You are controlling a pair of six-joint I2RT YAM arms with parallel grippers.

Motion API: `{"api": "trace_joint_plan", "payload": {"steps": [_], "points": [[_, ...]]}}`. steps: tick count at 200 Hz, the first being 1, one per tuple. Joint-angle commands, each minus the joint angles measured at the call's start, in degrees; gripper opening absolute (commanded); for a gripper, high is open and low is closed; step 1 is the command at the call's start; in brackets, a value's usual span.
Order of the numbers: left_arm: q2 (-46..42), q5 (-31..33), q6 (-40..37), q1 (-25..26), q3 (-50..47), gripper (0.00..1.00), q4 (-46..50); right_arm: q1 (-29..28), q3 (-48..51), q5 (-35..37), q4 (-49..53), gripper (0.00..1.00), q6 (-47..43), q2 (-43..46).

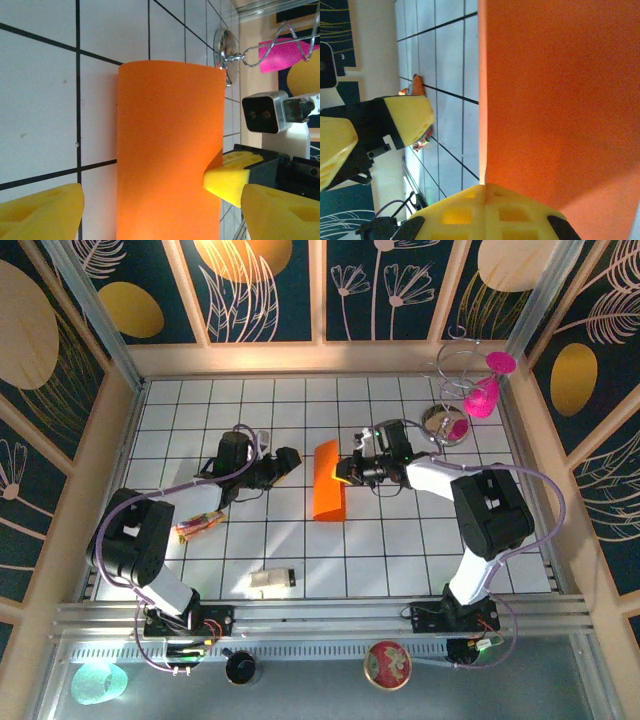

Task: Fold a paper plane with a square sheet of paper (pick it up from the middle)
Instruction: First fold in half a square sheet of paper at the center of the table.

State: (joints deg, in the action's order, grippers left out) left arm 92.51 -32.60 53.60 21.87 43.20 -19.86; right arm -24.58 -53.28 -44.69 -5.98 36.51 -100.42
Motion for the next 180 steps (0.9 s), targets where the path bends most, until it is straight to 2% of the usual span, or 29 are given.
{"api": "trace_joint_plan", "payload": {"steps": [1,45,116,135,180], "points": [[1.2,1.8,-2.6,2.1,1.9,0.81,4.6,0.8,2.1,0.0,-5.6,0.00,0.9,-1.8],[6.1,9.2,-7.8,6.9,9.2,0.74,17.0,0.9,1.5,1.7,-4.0,0.00,-1.0,-5.0],[11.5,10.3,-4.9,10.6,11.5,0.65,17.1,1.2,0.4,0.6,-3.8,0.00,-2.2,-7.5],[12.7,9.2,-4.4,11.7,12.2,0.61,17.3,1.3,0.2,0.1,-3.7,0.00,-2.1,-8.1],[14.7,11.5,-3.9,12.4,13.6,0.52,19.8,1.8,0.5,0.3,-3.6,0.00,-2.5,-8.2]]}}
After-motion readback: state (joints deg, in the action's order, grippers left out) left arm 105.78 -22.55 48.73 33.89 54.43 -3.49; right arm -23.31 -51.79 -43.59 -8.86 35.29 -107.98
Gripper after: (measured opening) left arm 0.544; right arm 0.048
